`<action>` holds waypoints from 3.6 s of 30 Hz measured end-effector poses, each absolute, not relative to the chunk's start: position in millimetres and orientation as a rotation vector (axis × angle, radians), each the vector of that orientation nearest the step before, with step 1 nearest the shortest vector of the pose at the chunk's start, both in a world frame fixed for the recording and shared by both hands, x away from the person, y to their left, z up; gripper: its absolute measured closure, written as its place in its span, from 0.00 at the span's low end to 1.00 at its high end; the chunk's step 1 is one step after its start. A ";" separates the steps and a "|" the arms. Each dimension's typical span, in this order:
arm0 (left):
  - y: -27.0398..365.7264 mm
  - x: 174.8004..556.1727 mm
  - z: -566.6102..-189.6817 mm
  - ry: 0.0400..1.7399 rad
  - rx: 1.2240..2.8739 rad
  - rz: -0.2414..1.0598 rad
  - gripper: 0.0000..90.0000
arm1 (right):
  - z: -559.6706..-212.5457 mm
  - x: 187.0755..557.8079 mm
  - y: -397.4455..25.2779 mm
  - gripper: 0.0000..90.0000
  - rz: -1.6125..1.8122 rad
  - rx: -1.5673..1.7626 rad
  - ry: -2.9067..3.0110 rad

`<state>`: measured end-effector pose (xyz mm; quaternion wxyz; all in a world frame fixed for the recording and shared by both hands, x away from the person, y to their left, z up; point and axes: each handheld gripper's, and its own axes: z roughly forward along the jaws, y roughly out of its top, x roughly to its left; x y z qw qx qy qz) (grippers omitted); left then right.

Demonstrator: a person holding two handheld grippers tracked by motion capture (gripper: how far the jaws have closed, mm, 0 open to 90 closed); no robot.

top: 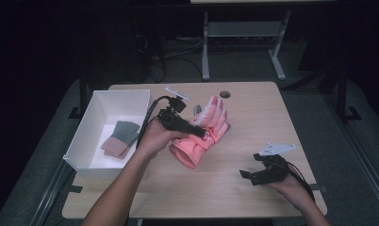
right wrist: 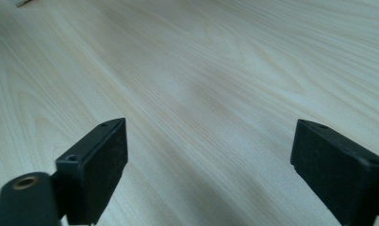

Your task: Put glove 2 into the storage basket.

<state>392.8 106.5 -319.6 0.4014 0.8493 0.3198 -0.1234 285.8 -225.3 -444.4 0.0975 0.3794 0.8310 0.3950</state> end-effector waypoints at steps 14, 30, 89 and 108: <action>166.1 392.0 -271.7 0.882 2.110 -0.178 0.65 | -447.1 287.7 -227.8 0.10 1.166 1.157 2.475; 273.6 389.0 -254.2 1.092 1.945 -0.061 0.65 | -446.7 279.8 -229.8 0.10 1.181 1.170 2.469; 322.7 430.2 -417.3 1.482 1.897 -0.269 0.61 | -451.1 282.5 -231.1 0.10 1.131 1.161 2.506; 333.3 423.2 -371.1 1.455 1.959 -0.042 0.21 | -450.7 282.4 -231.0 0.10 1.131 1.160 2.507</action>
